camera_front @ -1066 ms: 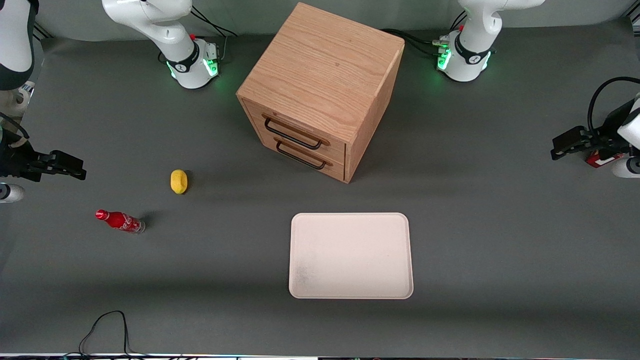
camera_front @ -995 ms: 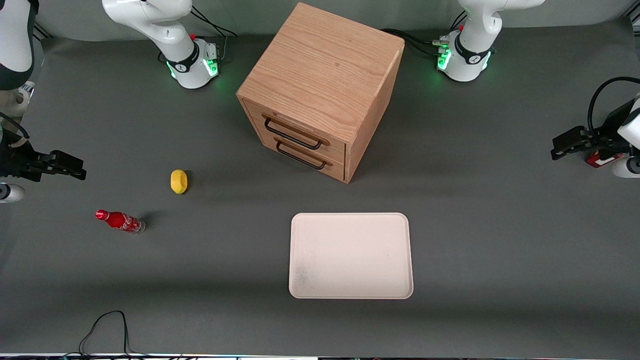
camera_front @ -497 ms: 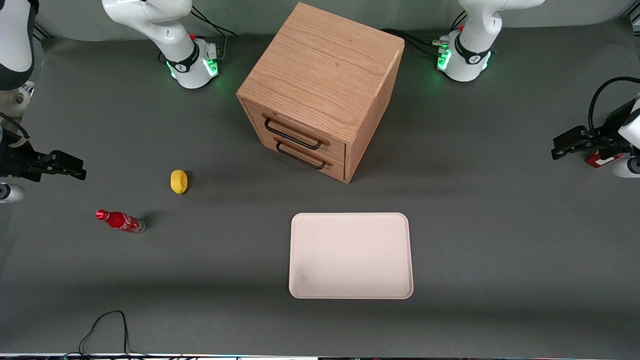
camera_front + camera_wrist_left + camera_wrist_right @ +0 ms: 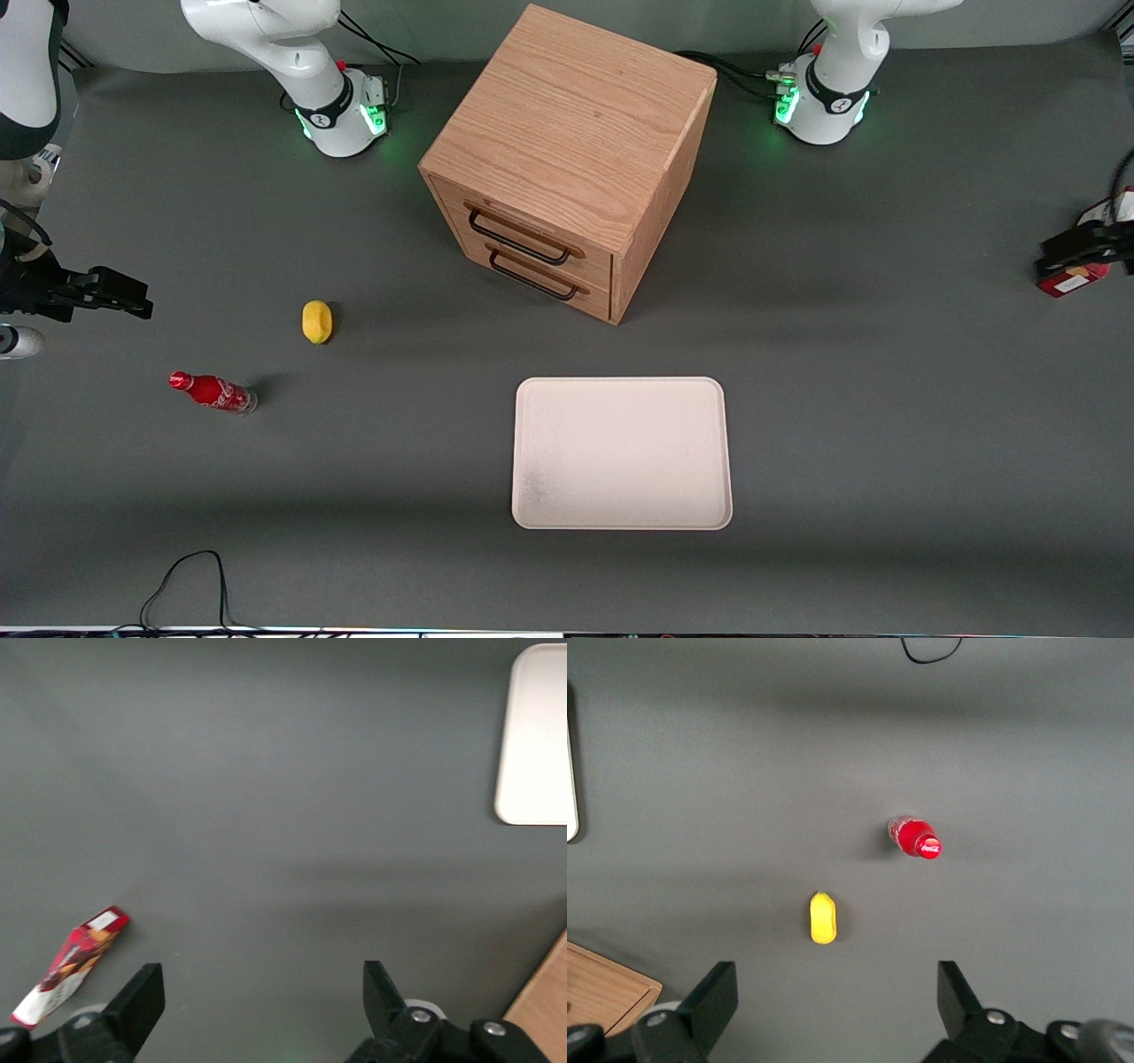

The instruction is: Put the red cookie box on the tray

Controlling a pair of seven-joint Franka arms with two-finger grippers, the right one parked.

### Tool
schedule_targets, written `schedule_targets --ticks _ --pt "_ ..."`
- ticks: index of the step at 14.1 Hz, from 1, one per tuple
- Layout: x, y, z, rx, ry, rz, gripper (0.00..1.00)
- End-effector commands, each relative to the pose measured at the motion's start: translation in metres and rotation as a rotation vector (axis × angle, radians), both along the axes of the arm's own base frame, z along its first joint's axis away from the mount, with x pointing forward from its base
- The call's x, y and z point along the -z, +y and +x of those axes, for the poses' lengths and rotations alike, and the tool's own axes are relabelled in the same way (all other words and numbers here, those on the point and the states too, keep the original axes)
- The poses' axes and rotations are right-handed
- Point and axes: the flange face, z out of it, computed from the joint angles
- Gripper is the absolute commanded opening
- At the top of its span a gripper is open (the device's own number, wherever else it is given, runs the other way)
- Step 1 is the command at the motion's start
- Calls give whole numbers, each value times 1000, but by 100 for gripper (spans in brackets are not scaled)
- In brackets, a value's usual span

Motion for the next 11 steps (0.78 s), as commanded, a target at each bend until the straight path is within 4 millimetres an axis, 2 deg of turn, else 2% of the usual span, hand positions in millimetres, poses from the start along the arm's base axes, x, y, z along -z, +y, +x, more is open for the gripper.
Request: schedule_targets --ticks 1,3,5,7,9,11 --pt "-3 71 -22 11 3 -3 100" --pt "2 137 -41 21 -4 -6 100" --pt "11 208 -67 44 -22 -4 100" --pt "26 269 -99 81 -35 -13 100" --pt "44 316 -135 92 -37 -46 100" --pt "56 350 -173 103 -36 -76 100"
